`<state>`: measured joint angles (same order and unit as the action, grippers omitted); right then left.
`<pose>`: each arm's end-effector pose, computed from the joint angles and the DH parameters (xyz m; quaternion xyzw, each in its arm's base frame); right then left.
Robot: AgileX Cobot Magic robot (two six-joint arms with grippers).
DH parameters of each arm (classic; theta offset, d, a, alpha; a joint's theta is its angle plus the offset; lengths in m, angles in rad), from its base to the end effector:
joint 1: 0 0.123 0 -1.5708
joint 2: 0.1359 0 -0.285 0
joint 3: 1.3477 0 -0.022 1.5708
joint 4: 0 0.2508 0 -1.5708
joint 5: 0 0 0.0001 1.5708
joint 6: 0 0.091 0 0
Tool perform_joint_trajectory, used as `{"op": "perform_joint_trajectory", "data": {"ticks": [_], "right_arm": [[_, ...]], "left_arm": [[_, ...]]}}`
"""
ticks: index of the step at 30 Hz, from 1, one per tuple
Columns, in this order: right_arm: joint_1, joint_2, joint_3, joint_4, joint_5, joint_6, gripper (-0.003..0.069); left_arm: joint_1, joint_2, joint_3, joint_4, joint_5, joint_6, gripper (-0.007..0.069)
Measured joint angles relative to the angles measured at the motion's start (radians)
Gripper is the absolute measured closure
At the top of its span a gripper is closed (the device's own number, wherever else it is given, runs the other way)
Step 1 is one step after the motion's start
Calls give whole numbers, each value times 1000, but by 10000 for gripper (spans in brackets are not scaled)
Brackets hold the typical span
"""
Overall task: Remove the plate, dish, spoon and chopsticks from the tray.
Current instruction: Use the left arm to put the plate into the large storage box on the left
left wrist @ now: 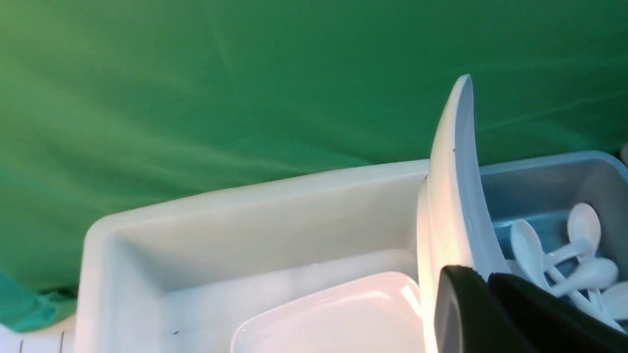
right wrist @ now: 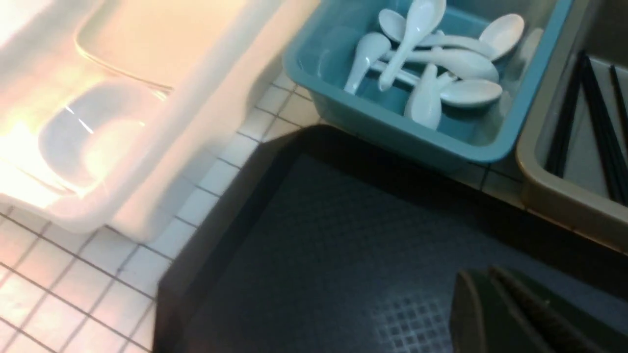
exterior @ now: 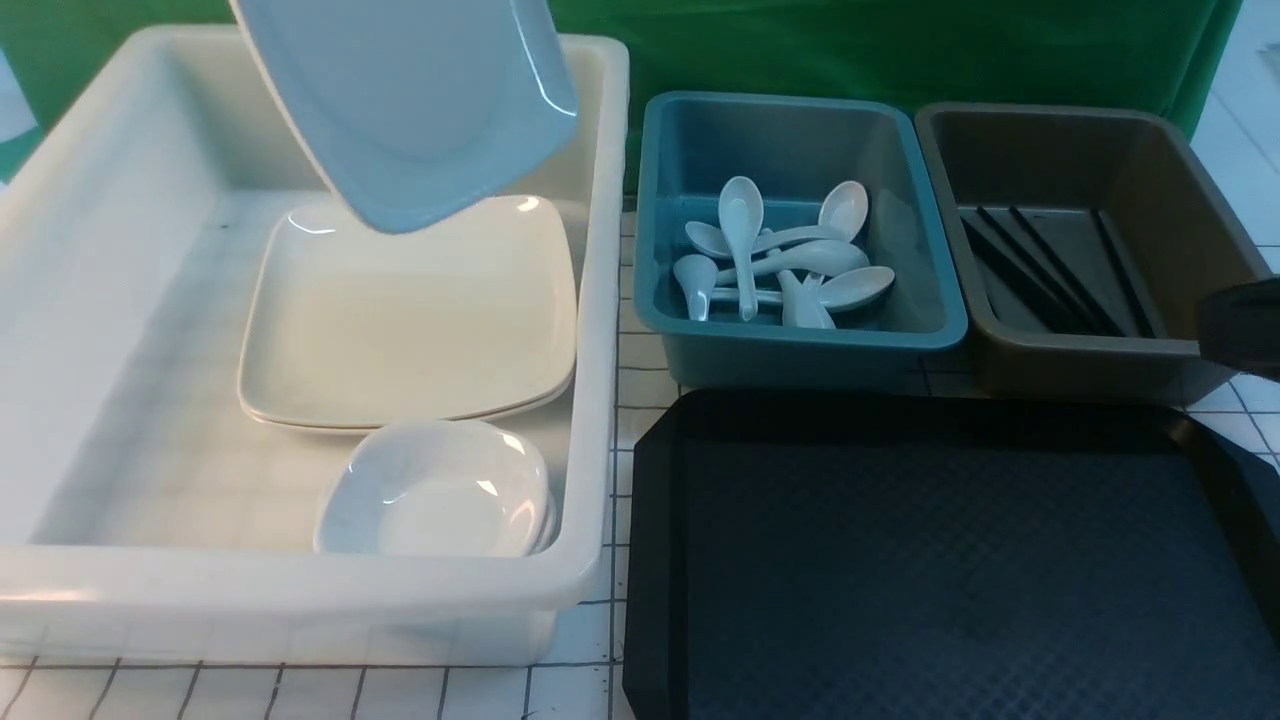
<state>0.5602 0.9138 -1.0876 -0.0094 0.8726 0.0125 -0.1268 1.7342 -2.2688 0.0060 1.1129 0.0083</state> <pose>0.1437 0.0893 0.4038 -0.2409 0.8538 0.1259 0.4439 0.3525 -0.0444 0.5163 0.0577 0.8558 -0.0275 0.5133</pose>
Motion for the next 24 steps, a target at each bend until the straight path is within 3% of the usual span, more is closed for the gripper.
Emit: {"op": "perform_joint_trajectory", "data": {"ticks": [5, 11, 24], "right_arm": [[0, 109, -101, 137, 22, -124, 650], [21, 261, -203, 185, 64, -190, 650], [136, 364, -313, 195, 77, -215, 650]], "left_arm": [[114, 0, 0, -78, -1, 4, 596], [198, 2, 57, -140, -41, 13, 596], [217, 3, 474, -282, -331, 13, 596]]}}
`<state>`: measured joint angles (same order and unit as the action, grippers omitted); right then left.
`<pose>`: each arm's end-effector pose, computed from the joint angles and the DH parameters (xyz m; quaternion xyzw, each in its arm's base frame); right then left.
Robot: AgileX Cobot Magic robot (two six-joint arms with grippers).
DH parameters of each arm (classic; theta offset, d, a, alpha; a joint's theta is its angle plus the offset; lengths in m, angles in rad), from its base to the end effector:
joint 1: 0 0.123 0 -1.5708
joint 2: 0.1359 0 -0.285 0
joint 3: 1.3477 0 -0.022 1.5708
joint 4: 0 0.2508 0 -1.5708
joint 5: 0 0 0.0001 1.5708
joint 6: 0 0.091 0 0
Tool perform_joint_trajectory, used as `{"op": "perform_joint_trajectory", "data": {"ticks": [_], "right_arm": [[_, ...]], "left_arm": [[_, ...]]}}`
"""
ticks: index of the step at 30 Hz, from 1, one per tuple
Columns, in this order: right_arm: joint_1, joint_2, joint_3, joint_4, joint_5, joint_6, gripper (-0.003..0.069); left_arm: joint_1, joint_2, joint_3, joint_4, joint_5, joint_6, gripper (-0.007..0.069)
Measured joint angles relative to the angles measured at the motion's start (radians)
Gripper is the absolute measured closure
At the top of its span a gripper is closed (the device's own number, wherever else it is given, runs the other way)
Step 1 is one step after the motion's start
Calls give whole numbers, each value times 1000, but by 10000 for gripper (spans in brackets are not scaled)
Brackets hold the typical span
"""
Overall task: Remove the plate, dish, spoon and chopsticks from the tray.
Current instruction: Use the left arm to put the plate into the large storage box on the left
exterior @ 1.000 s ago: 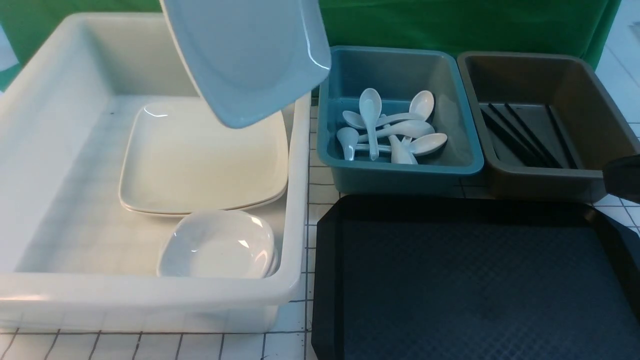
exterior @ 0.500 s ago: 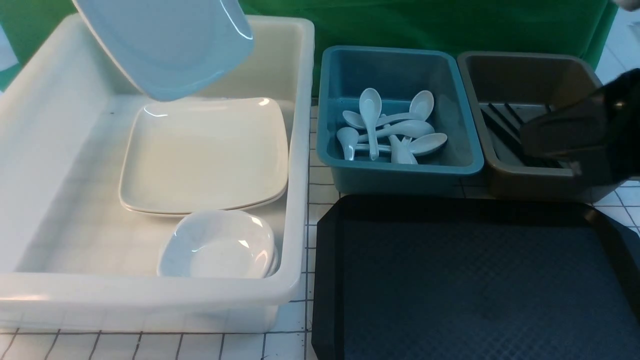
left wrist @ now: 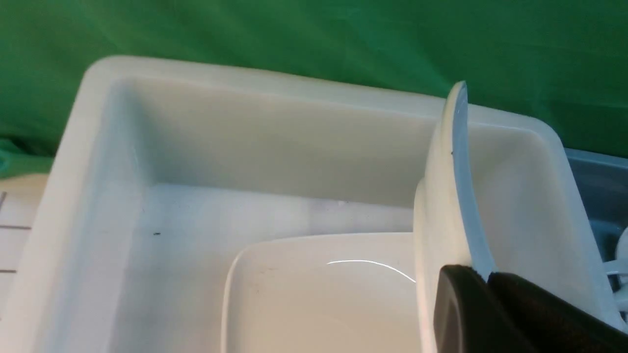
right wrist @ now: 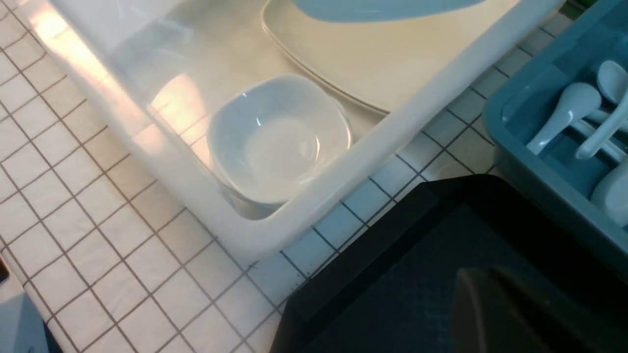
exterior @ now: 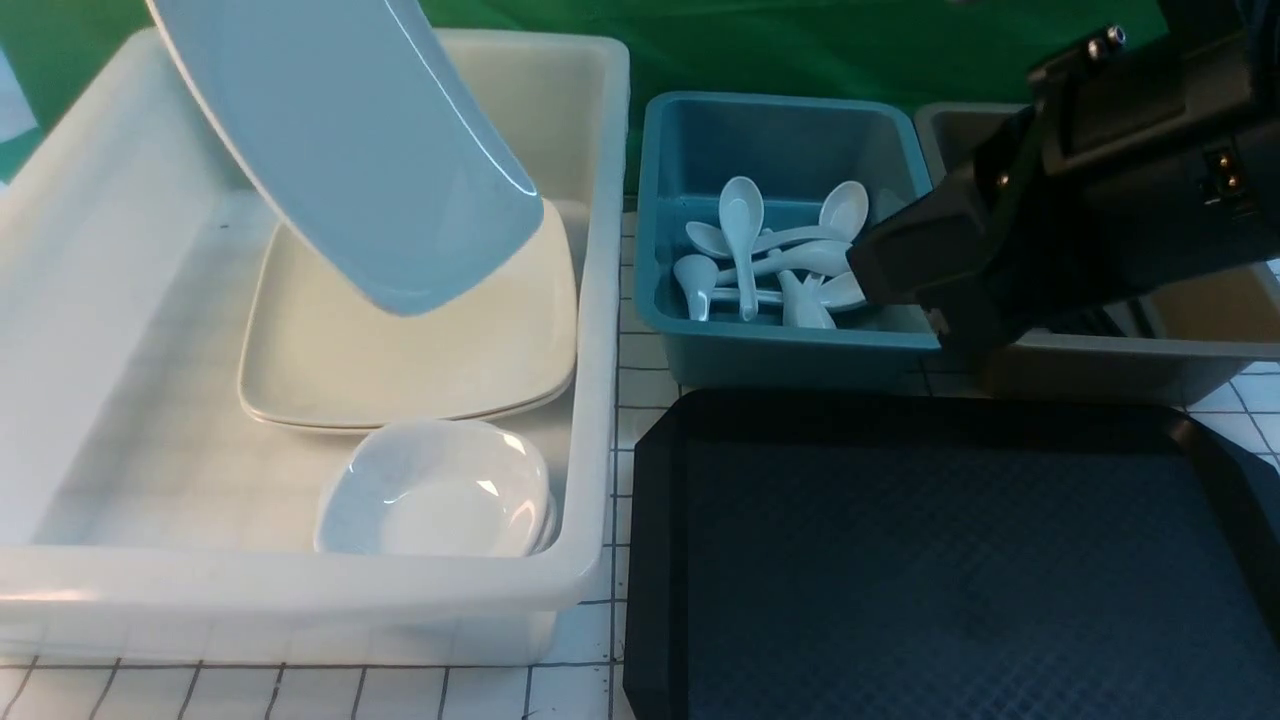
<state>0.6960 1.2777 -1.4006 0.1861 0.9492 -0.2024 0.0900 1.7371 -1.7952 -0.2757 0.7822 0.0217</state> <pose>0.1930 0.1791 0.4182 -0.3784 0.8287 0.1865 0.3678 0.4025 0.0188 0.4014 -0.0736 0.8825 -0.1053 0.4525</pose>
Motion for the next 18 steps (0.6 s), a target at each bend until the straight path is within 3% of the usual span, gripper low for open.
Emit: {"op": "perform_joint_trajectory", "data": {"ticks": [18], "right_arm": [[2, 4, -2, -1, 6, -4, 655]], "left_arm": [[6, -2, 377, -25, -365, -36, 595]]}}
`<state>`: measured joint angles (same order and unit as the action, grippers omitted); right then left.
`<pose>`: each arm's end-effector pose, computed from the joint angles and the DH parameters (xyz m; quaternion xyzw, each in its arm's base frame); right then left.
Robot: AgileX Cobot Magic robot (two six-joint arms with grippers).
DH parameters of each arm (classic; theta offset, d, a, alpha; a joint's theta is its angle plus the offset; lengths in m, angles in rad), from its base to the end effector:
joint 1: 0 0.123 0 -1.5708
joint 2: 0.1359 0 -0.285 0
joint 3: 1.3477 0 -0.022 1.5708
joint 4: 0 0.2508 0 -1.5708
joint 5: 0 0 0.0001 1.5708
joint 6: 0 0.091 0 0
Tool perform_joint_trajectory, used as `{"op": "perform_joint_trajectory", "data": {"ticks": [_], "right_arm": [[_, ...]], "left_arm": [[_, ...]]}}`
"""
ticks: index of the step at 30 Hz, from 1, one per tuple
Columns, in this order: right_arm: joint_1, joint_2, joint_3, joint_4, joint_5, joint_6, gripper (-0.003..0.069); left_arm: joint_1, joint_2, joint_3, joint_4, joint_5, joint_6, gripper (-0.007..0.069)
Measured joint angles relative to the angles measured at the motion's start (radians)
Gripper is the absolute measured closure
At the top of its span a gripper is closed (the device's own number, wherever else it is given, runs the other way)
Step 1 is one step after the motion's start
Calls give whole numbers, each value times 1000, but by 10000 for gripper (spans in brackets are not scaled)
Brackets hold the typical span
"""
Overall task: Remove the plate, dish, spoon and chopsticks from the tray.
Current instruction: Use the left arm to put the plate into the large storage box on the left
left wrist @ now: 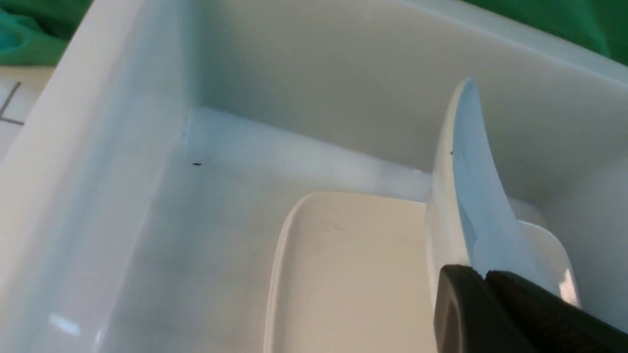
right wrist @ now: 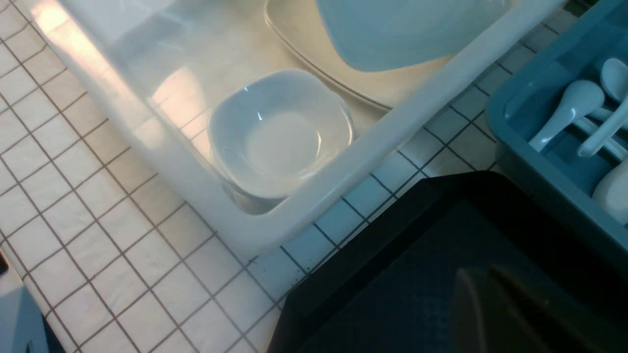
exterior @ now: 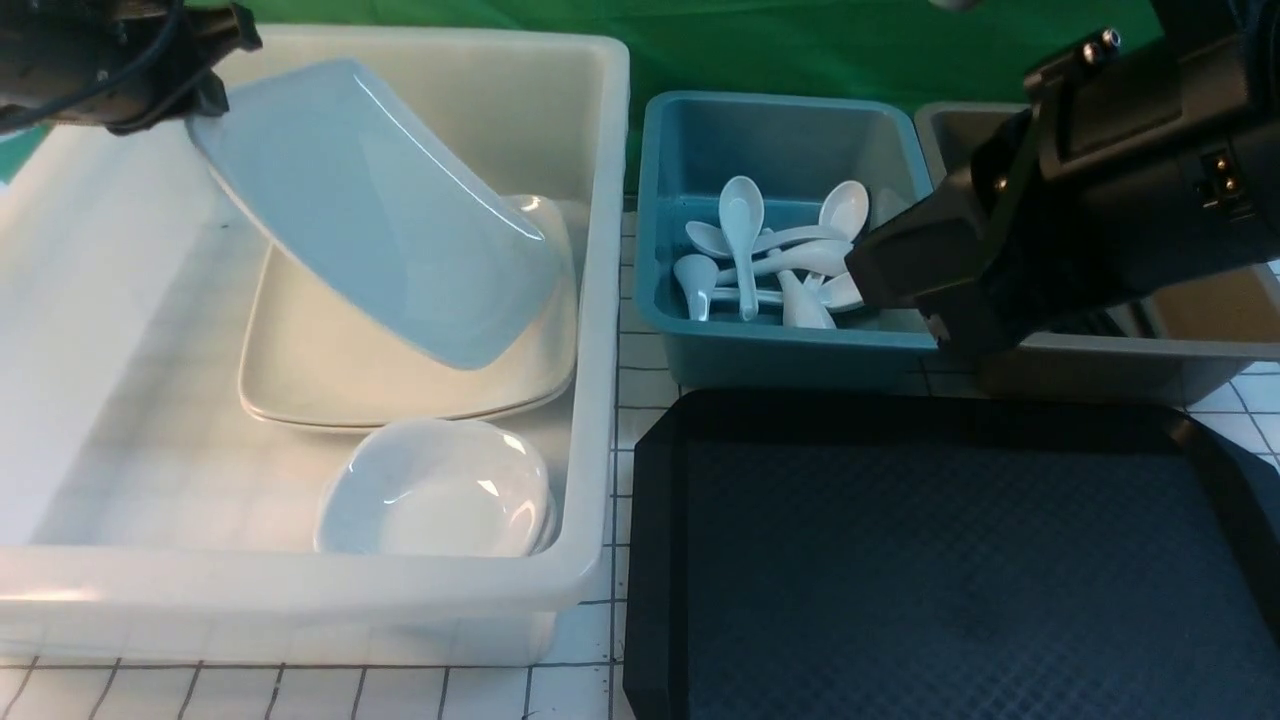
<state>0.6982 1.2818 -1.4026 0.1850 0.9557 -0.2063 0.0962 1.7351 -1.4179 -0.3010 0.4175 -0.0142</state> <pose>0.1933 0.1801 0.4173 -0.3820 0.8290 0.1847 0.3643 0.4056 0.0281 0.3061 -0.1443 0.8786 -0.0973 0.4448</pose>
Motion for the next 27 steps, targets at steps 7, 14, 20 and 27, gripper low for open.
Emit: {"op": "perform_joint_trajectory", "data": {"ticks": [7, 14, 20, 27], "right_arm": [[1, 0, 0, 0, 1, 0, 655], [1, 0, 0, 0, 1, 0, 655], [1, 0, 0, 0, 2, 0, 655], [1, 0, 0, 2, -6, -2, 655]], "left_arm": [[2, -4, 104, 1, -34, -10, 595], [1, -4, 177, 21, -51, -15, 595], [0, 2, 248, 47, -141, -17, 595], [0, 43, 258, 48, -192, 14, 594]]}}
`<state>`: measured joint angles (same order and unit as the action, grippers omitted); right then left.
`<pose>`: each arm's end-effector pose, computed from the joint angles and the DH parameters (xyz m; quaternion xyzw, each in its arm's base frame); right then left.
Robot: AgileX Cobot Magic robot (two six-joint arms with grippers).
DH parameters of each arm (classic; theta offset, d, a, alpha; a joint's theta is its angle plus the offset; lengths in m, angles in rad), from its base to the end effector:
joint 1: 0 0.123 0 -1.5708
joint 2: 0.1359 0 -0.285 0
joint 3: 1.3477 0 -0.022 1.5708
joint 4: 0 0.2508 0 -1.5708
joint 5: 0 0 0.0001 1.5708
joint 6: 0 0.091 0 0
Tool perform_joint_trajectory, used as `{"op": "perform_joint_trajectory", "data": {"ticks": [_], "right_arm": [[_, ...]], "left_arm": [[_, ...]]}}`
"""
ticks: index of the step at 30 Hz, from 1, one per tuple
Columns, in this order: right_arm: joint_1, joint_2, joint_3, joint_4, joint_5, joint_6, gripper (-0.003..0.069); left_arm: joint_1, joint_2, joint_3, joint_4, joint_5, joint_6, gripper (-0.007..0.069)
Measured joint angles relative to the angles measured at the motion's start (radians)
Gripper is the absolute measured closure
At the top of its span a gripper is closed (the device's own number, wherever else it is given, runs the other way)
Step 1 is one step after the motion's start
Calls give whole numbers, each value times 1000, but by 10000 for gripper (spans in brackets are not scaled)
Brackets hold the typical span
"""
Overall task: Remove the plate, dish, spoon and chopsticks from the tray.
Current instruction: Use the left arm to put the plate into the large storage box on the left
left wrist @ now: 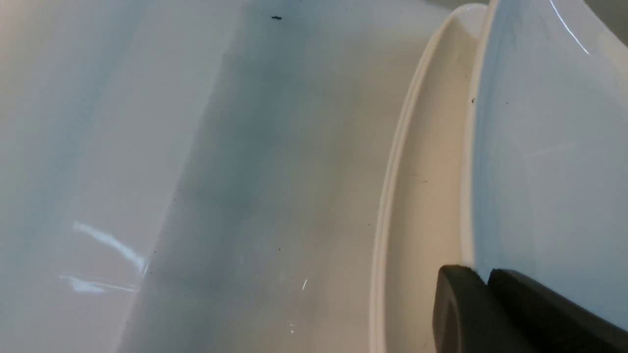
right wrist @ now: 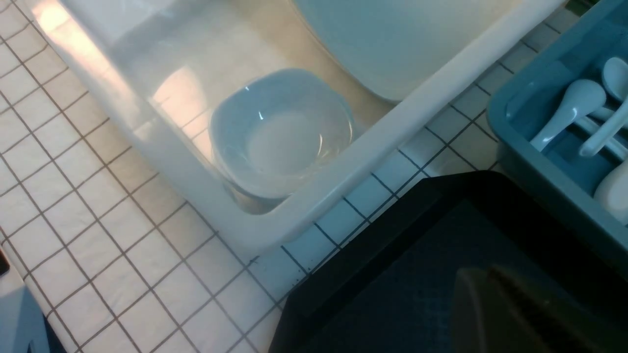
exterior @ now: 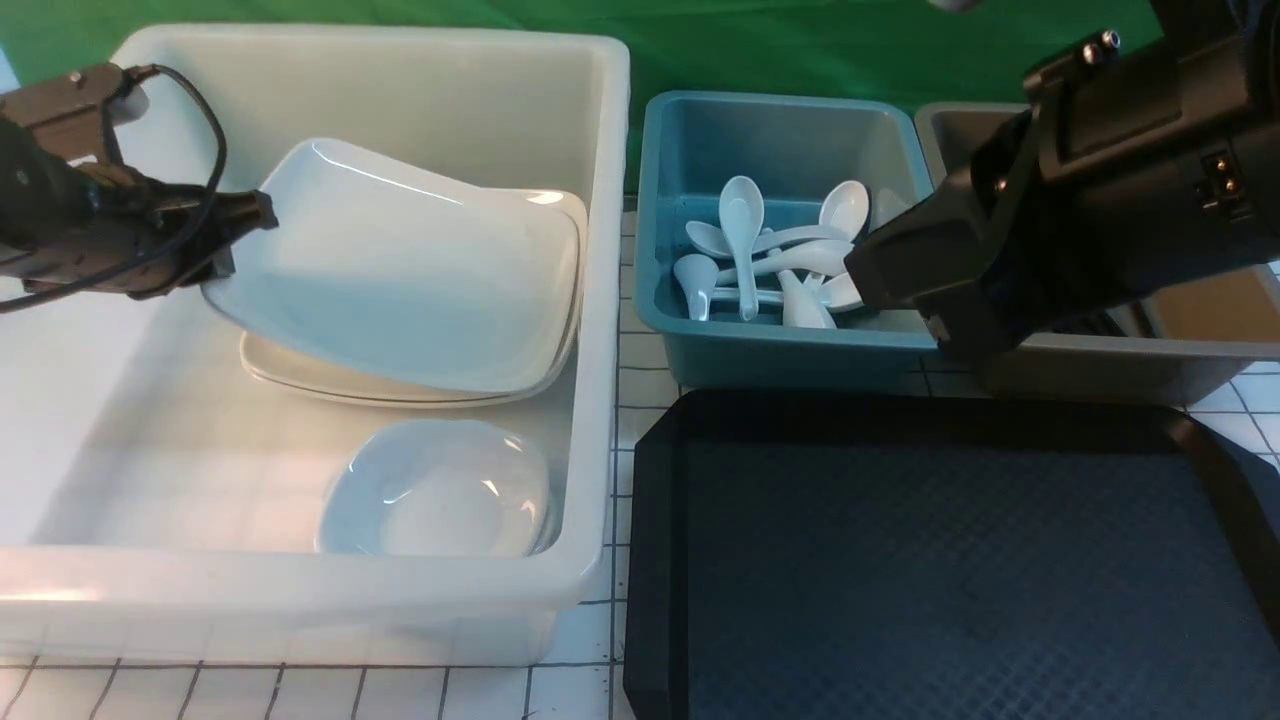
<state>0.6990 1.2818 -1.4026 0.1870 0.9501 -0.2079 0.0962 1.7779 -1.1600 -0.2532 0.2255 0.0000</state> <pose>0.1933 0.1805 0.4177 -0.3821 0.8277 0.1861 0.3666 0.3884 0.0323 0.2215 -0.1455 0.9049 -0.0557 0.3961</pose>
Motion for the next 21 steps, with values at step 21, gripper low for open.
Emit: {"op": "perform_joint_trajectory", "data": {"ticks": [21], "right_arm": [[0, 338, -417, 0, 61, -26, 655]], "left_arm": [[0, 78, 0, -16, -103, 45, 586]]}}
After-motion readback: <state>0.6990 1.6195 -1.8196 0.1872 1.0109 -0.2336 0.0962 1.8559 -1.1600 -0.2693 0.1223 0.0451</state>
